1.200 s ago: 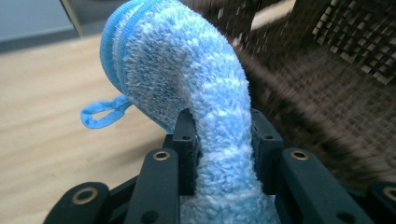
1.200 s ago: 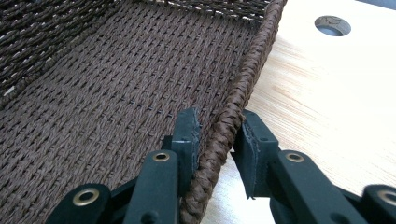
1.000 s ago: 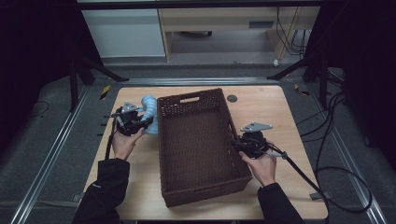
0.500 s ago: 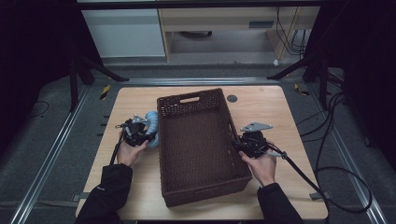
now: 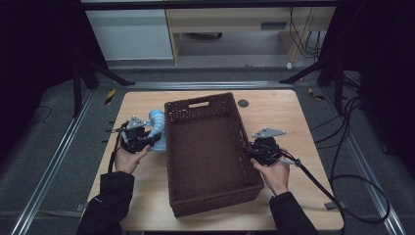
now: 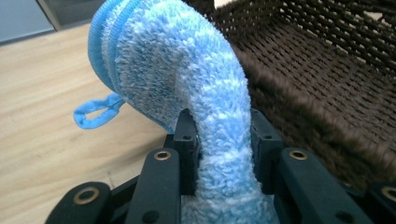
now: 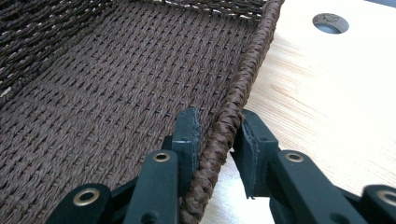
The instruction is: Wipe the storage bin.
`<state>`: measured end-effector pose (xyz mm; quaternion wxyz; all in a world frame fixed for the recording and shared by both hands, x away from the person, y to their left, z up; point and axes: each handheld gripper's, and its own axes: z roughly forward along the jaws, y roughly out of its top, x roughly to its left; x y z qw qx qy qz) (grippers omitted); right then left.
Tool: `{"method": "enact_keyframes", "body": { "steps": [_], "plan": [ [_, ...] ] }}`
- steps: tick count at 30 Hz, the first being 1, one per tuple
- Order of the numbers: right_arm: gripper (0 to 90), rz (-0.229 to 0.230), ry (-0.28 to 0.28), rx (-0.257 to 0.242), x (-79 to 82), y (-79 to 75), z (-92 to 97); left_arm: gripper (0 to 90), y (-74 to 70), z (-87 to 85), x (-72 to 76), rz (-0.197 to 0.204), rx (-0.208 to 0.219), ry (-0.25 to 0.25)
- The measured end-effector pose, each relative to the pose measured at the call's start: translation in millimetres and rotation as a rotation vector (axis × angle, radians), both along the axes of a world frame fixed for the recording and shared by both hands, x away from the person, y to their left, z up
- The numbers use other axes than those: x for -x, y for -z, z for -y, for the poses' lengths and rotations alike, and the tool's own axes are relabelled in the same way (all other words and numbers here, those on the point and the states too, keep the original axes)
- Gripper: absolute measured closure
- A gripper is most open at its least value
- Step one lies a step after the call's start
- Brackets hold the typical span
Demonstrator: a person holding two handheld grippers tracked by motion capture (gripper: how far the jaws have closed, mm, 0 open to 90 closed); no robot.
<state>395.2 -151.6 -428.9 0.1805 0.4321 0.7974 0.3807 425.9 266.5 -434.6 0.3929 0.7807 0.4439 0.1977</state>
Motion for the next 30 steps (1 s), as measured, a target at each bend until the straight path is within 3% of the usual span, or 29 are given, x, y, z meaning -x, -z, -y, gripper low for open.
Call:
{"method": "enact_keyframes", "body": {
  "steps": [6,12,16,21,23,26,30],
  "plan": [
    [71.1,-0.005,0.007,-0.003,-0.5,-0.2,-0.1,69.3,26.5,8.0,5.7,-0.084,-0.066,0.022],
    [71.2,-0.005,0.008,-0.002,-1.4,0.0,0.4,69.5,38.0,6.7,5.0,-0.123,-0.054,0.025],
    [71.1,-0.005,0.011,-0.004,-2.0,0.1,0.5,69.7,31.9,5.5,4.2,-0.111,-0.044,0.020],
    [71.1,-0.005,0.010,-0.003,-2.2,0.1,0.7,69.7,-1.5,1.6,15.8,-0.007,0.007,0.029],
    [71.1,-0.006,0.012,-0.004,-2.4,0.0,0.7,69.7,-8.9,2.7,20.8,0.012,0.009,0.037],
    [71.1,-0.006,0.014,-0.004,-2.6,0.1,0.6,69.7,-6.4,6.6,26.1,0.017,-0.027,0.049],
    [71.1,-0.006,0.014,-0.004,-2.8,0.1,0.7,69.8,9.4,7.1,27.6,-0.034,-0.039,0.058]
  ]
}}
